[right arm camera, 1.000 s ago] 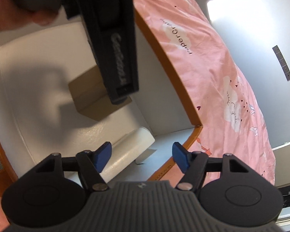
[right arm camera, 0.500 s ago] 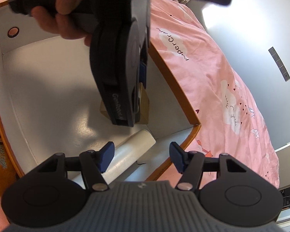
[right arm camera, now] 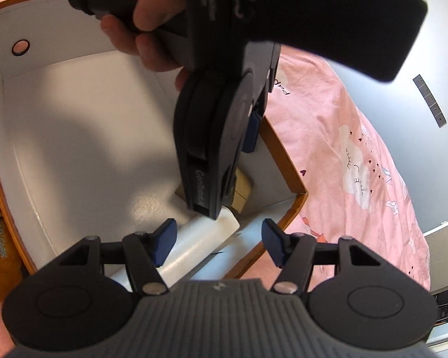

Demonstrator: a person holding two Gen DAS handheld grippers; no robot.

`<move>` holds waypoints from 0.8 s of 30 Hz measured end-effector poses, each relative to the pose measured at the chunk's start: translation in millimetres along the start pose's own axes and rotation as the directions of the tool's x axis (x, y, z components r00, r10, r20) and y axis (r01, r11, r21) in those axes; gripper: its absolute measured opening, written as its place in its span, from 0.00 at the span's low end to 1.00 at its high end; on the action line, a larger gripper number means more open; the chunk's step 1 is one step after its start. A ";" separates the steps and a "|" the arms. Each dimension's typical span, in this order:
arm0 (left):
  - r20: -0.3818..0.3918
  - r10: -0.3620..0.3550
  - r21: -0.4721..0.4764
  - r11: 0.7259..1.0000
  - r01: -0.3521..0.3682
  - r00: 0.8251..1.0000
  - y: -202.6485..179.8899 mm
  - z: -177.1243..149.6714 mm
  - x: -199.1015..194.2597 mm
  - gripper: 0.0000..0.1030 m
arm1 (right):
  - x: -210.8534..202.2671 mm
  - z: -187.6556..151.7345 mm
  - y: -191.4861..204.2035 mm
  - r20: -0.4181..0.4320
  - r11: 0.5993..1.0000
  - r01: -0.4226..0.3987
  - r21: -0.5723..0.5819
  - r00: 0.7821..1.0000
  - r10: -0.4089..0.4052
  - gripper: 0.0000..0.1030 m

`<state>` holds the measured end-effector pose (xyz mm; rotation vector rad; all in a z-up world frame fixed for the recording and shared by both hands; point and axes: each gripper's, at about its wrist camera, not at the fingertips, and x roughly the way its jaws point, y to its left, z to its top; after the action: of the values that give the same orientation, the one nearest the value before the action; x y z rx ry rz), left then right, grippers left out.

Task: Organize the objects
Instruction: 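Lower the white tube into the shoebox with the right tool while the left tool lowers the gold box, then open both grippers to release the gold box and tube in the shoebox corner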

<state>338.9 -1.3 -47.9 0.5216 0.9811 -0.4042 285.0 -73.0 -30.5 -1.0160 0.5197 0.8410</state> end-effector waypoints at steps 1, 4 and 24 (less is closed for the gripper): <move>0.001 0.004 -0.004 1.000 -0.004 1.000 -0.9 -2.2 -2.2 0.69 | -0.1 0.6 -0.8 0.000 1.000 0.000 0.009 1.000 0.000 0.61; -0.016 0.021 -0.028 0.999 -0.022 1.000 -2.1 -8.5 -9.2 0.68 | -1.2 2.5 -5.1 0.000 0.999 -0.003 0.040 1.000 0.003 0.57; -0.019 -0.053 -0.173 0.984 0.049 0.998 5.8 -16.5 3.0 0.20 | -2.2 4.9 -76.4 -0.054 0.855 -0.075 0.513 0.991 0.119 0.09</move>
<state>332.4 12.7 -56.5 0.3453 1.0437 -0.3555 345.5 -89.8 13.4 -0.5365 0.8226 0.6963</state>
